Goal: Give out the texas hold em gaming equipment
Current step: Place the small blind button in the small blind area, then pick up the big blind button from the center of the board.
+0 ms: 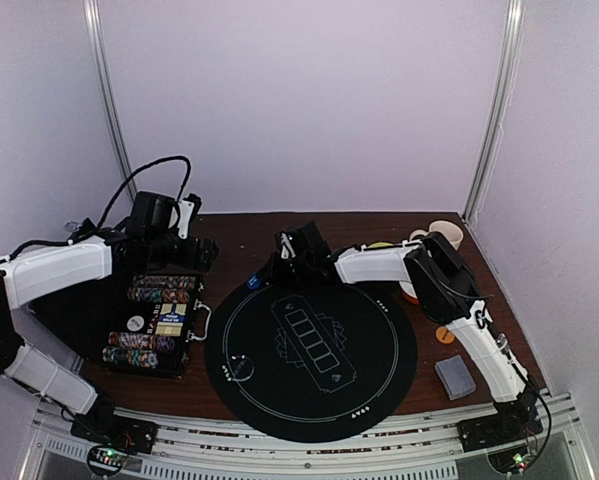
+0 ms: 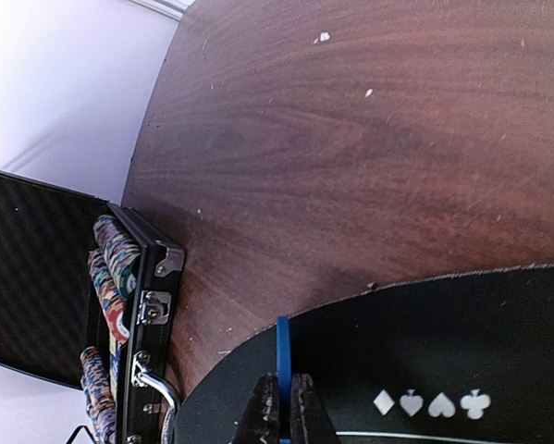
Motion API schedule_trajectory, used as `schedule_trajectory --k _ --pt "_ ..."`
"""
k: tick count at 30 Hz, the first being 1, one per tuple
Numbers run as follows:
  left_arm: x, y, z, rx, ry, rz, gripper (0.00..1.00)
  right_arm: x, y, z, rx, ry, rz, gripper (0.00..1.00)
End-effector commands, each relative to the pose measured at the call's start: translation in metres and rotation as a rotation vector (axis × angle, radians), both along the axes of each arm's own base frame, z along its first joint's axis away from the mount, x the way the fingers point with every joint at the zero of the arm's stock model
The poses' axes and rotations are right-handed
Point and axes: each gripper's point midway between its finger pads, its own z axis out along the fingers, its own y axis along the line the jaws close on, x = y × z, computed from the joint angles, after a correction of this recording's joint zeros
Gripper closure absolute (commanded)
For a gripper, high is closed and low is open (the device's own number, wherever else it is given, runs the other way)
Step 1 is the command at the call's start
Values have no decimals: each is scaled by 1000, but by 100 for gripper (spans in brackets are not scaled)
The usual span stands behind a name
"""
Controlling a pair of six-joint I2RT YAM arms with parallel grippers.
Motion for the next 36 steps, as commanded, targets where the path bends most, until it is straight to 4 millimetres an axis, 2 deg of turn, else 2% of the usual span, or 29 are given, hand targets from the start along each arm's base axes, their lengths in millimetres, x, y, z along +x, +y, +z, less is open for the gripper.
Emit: schedule_trajectory --k 1,7,8,10,15,20,21,22,24,27,28,31,34,36 --pt "8 1 2 7 -33 5 2 -21 8 -22 -3 99 44 100" --pt "9 1 1 11 -31 6 2 -29 1 -42 -99 136 32 100" --pt "9 1 1 12 -30 7 2 -28 -2 -42 -126 128 24 98" --pt "9 1 1 11 -30 5 2 -24 -9 -38 -193 99 22 80" --pt "8 0 0 8 -28 1 2 -13 -17 14 -302 -42 33 58" --pt "8 0 2 7 -31 -1 2 -20 -40 67 -411 -143 52 37" --pt "8 0 3 7 -33 0 2 -24 -50 76 -449 -148 59 30" --pt "8 0 3 7 -35 1 2 -28 -62 87 -488 -159 60 20" --pt "8 0 4 7 -36 0 2 -37 -93 101 -596 -173 40 8" --pt "8 0 5 7 -38 -1 2 -59 -165 119 -797 -175 -53 0" --pt "8 0 5 6 -38 0 2 -71 -193 109 -876 -145 -73 0" --pt "7 0 5 6 -36 -3 2 -102 -262 106 -972 -64 -152 0" --pt "7 -1 4 5 -33 -6 2 -128 -321 99 -1011 3 -235 0" --pt "7 -2 4 2 -31 -9 2 -146 -355 86 -1024 81 -277 0"
